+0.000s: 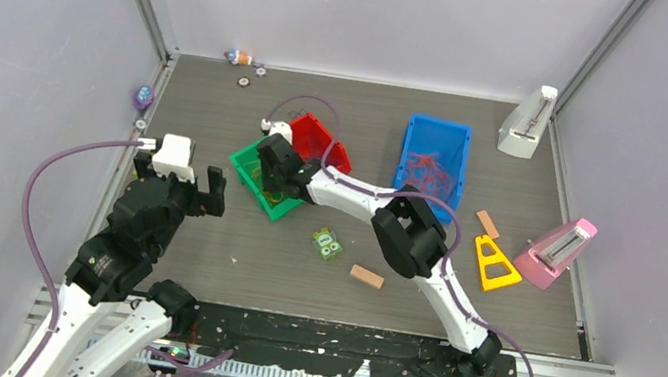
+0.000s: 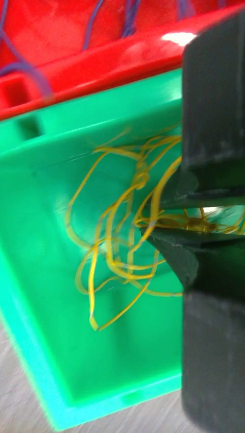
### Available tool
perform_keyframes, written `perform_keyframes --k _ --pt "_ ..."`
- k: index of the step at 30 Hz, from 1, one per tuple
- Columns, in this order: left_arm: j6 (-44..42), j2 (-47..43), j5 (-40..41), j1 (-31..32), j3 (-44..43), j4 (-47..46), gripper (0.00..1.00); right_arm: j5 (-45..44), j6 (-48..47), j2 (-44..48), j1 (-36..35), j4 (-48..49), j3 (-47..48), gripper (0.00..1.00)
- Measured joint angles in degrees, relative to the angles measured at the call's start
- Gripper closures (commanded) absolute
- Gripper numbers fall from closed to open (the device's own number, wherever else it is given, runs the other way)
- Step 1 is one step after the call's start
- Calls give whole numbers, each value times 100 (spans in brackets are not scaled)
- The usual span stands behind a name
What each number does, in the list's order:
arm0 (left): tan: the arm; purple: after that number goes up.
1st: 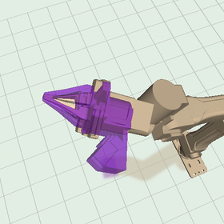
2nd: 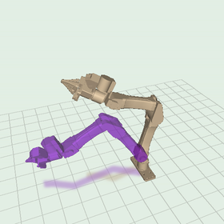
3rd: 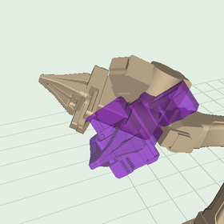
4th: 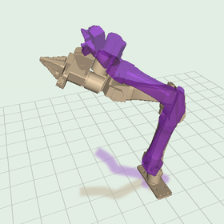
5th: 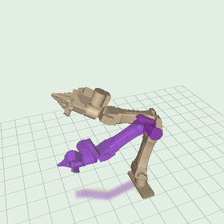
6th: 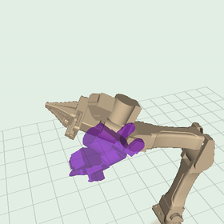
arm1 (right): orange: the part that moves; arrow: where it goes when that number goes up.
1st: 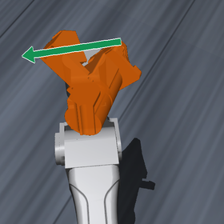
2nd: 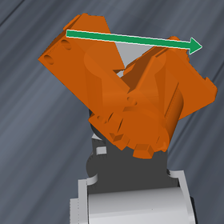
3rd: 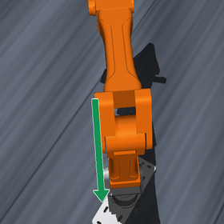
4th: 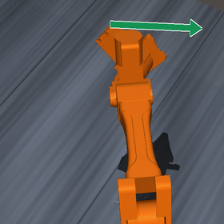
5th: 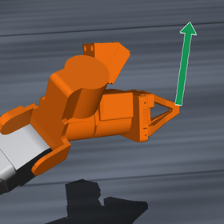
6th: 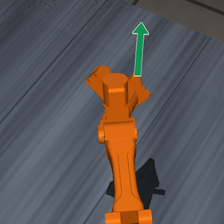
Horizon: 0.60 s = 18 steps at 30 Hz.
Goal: Untangle the cables
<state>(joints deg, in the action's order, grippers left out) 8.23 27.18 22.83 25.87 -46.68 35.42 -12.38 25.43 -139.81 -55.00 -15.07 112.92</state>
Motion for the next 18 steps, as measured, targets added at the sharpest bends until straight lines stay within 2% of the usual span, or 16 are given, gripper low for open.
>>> perform_keyframes --k 2,6,13,18 --pt "0 11 -20 0 0 0 2 4 0 267 -2 42 -358 52" --pt "-4 94 -61 0 0 0 2 -50 -85 841 -2 -48 -911 44" --pt "-13 155 -98 0 0 0 1 -164 -275 2059 -2 46 -1419 17" --pt "-17 155 -101 0 0 0 1 -282 -420 3316 -2 396 -2544 7"
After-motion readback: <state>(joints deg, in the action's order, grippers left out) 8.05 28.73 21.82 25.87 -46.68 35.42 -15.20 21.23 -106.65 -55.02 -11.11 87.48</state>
